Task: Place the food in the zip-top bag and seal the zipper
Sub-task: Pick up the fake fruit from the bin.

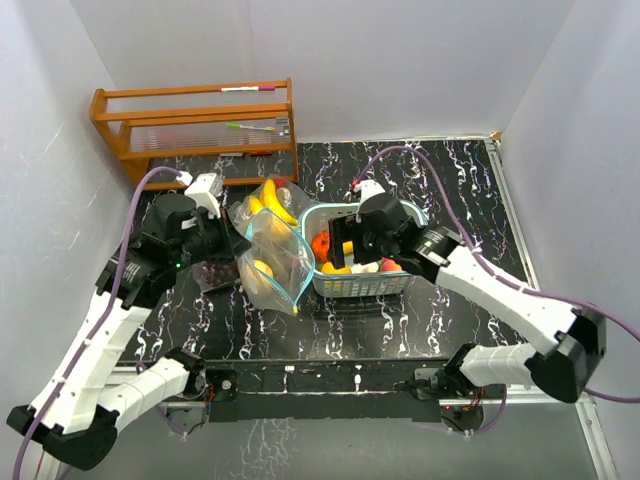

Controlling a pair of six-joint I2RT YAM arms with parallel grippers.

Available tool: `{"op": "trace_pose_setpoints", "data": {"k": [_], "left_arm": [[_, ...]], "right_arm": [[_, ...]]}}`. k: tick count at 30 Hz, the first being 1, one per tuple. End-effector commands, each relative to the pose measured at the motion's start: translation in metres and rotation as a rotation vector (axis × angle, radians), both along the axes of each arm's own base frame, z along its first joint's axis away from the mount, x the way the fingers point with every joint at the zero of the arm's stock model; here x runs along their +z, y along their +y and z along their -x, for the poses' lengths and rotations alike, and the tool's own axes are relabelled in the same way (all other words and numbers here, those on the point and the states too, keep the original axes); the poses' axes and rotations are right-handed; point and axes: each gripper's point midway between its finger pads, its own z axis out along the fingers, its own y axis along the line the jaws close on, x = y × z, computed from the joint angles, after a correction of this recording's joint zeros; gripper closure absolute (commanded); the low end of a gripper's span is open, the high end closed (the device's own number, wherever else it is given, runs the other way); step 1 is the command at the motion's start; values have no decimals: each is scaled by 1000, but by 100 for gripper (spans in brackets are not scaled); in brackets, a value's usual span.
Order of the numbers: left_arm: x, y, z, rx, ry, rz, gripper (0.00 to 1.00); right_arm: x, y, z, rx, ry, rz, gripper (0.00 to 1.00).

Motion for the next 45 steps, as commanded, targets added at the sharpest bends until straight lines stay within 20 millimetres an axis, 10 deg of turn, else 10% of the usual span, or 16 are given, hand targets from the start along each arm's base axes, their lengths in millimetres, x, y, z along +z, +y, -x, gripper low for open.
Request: {"op": "trace_pose_setpoints", "data": {"k": [1,22,27,36,45], "left_arm": [[29,17,8,34,-86,-7,100],[23,10,16,-6,-96,33,100],[23,10,15,-3,-96,33,100],[23,9,13,-2,-91,31,100],[16,7,10,-1,-72,25,100]], "right_arm": [[-35,-16,-14,-116,39,118,2],[-159,25,3,64,341,197,1],[-174,19,0,38,341,231,15],[-116,18,-18,6,206,189,54],[-11,7,-14,49,-1,74,60]]}}
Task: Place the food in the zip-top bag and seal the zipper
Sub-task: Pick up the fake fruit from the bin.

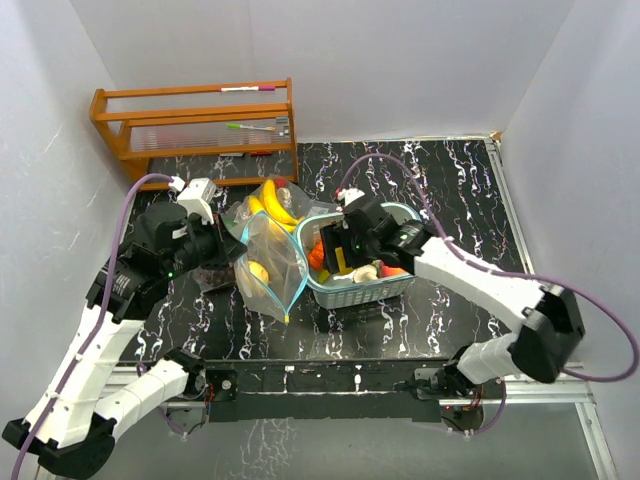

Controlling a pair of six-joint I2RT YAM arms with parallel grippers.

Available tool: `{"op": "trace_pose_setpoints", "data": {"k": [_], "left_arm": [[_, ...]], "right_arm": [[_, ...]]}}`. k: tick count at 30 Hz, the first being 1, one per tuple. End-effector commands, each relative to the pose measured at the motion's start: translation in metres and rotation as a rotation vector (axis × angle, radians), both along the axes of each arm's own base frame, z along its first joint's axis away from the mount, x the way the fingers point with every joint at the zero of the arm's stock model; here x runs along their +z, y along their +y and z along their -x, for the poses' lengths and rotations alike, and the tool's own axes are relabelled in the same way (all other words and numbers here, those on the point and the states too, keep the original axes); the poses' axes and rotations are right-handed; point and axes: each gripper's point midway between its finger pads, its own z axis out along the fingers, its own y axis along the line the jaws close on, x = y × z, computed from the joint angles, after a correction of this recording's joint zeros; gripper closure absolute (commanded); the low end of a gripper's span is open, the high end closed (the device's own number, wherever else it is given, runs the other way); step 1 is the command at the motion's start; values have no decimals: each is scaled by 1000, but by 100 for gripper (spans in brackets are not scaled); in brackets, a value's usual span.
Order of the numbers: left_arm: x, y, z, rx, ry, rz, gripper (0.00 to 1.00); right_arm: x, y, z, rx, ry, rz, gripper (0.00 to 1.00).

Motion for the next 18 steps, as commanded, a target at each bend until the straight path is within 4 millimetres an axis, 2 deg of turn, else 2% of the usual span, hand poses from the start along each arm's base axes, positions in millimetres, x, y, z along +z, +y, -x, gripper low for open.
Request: {"op": "trace_pose_setpoints", "data": {"k": [1,7,11,14,18], "left_arm": [[0,-2,-4,-5,-10,9,100],[-11,-9,-9,-15,16,16,100],[-16,-13,-12,-23,30,21,100],[-18,-14,-13,-24,35,23,100],[-19,-15,-13,-25,39,24,100]], "right_arm": [[90,0,-2,56,-195,-139,60],[189,13,31,269,-376,-382,60],[237,27,61,449,-453,-543,59],[250,43,79,578,-441,-648,59],[238,65,81,644,-373,-716,59]]}}
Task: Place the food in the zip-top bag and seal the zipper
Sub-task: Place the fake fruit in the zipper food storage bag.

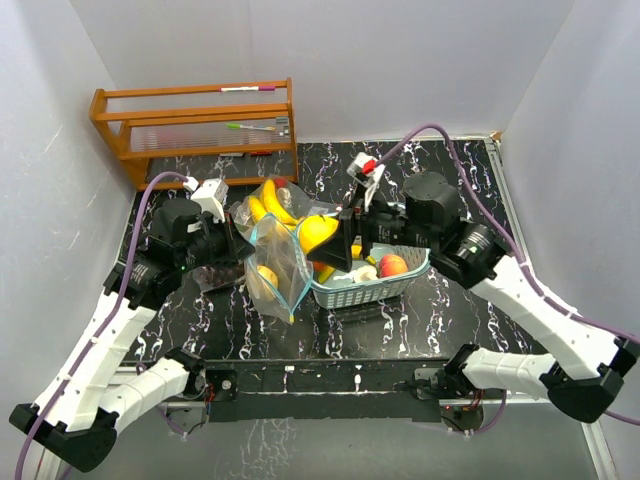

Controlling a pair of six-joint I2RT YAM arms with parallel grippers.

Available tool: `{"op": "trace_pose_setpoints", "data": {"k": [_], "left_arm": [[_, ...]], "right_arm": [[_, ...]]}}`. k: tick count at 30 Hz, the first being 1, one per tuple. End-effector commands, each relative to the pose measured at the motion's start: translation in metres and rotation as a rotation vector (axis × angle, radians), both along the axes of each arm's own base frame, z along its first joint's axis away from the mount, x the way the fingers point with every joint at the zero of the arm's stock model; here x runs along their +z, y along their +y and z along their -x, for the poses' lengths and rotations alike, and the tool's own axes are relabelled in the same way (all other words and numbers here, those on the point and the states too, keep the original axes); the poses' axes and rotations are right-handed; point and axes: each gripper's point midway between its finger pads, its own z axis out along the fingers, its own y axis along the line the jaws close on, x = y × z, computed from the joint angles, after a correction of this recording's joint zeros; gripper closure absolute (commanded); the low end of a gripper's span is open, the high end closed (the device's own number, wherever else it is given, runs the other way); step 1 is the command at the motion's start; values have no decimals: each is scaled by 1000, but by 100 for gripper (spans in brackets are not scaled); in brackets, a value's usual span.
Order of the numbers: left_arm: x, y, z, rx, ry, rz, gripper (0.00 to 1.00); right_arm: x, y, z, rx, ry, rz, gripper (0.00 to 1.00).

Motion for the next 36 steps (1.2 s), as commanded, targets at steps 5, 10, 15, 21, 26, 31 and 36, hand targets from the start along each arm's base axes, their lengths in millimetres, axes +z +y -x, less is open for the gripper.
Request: {"op": "trace_pose_setpoints", "data": {"k": [5,10,15,21,26,31,36], "left_arm": [[6,-4,-2,-11,-21,29,100],[6,-5,-2,-16,-21,32,100],[5,-6,-3,-18,-20,36,100],[5,-8,-3,-25,-15,38,100],[8,-6,-1,-21,-21,36,100],[6,-4,0,-18,-15,31,100],[4,-5,-1,-18,-13,33,100]], "right_arm": [[3,45,4,195,6,-145,58],[-11,64,-4,196,37,-125,57],[-22,75,-7,193,70,-105,57],[-49,78,-23,108,133,-21,55],[-66,75,-38,17,147,44,32],[-58,72,-39,-7,113,32,3],[-46,66,-35,-6,84,5,2]]}}
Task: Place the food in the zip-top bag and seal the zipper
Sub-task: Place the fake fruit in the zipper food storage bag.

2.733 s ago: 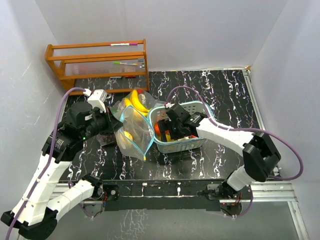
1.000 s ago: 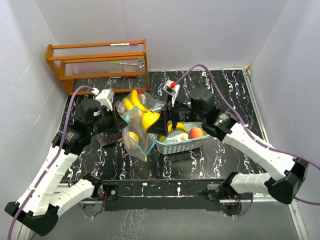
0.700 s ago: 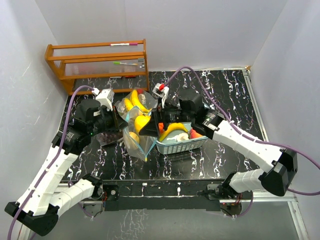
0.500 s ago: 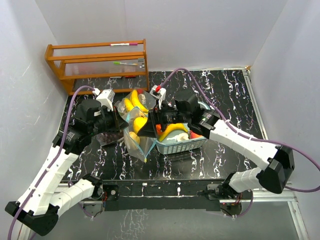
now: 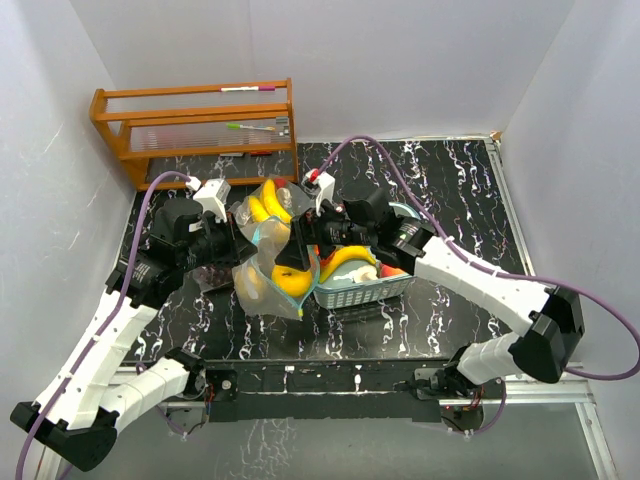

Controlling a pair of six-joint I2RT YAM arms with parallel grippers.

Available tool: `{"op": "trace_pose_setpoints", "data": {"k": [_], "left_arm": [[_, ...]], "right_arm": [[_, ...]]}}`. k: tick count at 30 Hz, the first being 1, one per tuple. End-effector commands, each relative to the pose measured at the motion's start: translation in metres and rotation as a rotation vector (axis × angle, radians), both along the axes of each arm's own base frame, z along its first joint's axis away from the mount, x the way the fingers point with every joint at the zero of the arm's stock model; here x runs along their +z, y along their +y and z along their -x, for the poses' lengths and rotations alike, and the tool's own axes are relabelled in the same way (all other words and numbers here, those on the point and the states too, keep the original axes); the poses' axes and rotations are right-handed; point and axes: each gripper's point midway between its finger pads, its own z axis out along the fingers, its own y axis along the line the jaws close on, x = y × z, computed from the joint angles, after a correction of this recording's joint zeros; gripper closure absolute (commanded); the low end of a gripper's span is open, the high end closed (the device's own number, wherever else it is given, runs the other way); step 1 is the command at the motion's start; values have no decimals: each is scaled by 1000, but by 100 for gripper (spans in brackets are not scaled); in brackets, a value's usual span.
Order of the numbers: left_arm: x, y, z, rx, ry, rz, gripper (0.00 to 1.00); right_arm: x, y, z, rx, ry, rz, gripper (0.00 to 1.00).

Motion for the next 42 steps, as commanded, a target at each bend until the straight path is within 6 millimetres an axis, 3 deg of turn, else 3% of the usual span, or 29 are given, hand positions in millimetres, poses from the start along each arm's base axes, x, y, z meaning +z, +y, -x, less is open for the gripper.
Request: {"op": "trace_pose_setpoints", "data": {"k": [1,8,12,14,18,22,33,35,37,42], "left_arm": [[5,-1,0,-1,-13,19,100],[6,-4,0,-10,-10,32,100],[13,-2,3,-8,-17,34,100],[23,-1,5,-10,-36,40,100],[48,10,6,18,-96,23,100],[54,16,7,34,-114,2,100],[45,20,10,36,-107,-16,100],[44,24,11,45,-106,-34,100],[42,30,12,63,-109,-58,100],[23,26,10,49,-80,-64,100]], "right_arm": [[50,-4,2,-8,-115,-99,2],[59,-11,1,-44,-131,-110,2],[66,-29,-10,-161,-166,-80,2],[59,-45,-22,-265,-164,-20,2],[18,-83,-45,-499,-113,171,2],[-23,-103,-51,-625,-44,265,2],[-91,-107,-71,-806,108,282,2],[-84,-104,-71,-813,104,204,2],[-60,-101,-71,-793,50,82,2],[22,-78,-44,-533,-113,-155,2]]}}
